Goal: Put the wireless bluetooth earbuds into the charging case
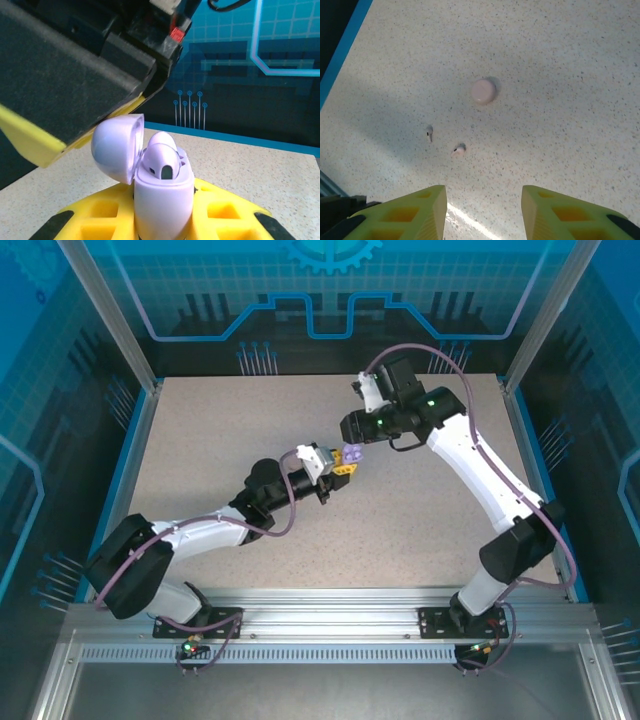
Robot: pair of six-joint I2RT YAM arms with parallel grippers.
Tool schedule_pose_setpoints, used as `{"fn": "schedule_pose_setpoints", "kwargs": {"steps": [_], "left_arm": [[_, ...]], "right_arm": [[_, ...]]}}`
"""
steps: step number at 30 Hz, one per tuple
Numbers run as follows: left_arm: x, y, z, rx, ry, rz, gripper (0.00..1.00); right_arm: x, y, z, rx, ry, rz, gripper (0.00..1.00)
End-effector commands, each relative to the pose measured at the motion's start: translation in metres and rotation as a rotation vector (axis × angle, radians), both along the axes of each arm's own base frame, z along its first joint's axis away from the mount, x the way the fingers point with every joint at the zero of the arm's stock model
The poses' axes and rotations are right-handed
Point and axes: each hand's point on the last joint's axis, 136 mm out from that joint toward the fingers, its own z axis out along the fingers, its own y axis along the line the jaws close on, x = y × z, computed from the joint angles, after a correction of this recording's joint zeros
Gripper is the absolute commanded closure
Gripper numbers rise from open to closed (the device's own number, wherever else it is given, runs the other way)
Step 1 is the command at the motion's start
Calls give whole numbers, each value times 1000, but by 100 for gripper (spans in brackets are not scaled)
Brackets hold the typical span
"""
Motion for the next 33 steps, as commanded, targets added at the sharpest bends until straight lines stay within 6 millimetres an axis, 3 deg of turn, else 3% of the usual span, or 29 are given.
{"fn": "schedule_pose_setpoints", "kwargs": {"steps": [1, 6, 12, 18, 24, 27, 33], "left_arm": [[7, 5, 16, -38, -44, 44, 100], [10, 5, 16, -44, -37, 51, 100], [14, 2, 9, -39, 10, 49, 100], [21, -3, -5, -35, 98, 51, 100], [35, -14, -26, -45, 273, 53, 100], [43, -20, -37, -62, 387, 65, 100], [64, -33, -63, -46, 629, 123, 100]], "right_arm": [[-36, -8, 9, 9, 2, 37, 57], [-49, -21, 13, 19, -24, -4, 57], [-35, -58, 20, 0, -97, -190, 51], [-32, -87, 4, 17, -85, -295, 42], [-36, -104, -24, -13, -48, -351, 20], [-37, -110, -32, -12, -34, -374, 0], [-37, -128, -38, -12, -32, -442, 0]]}}
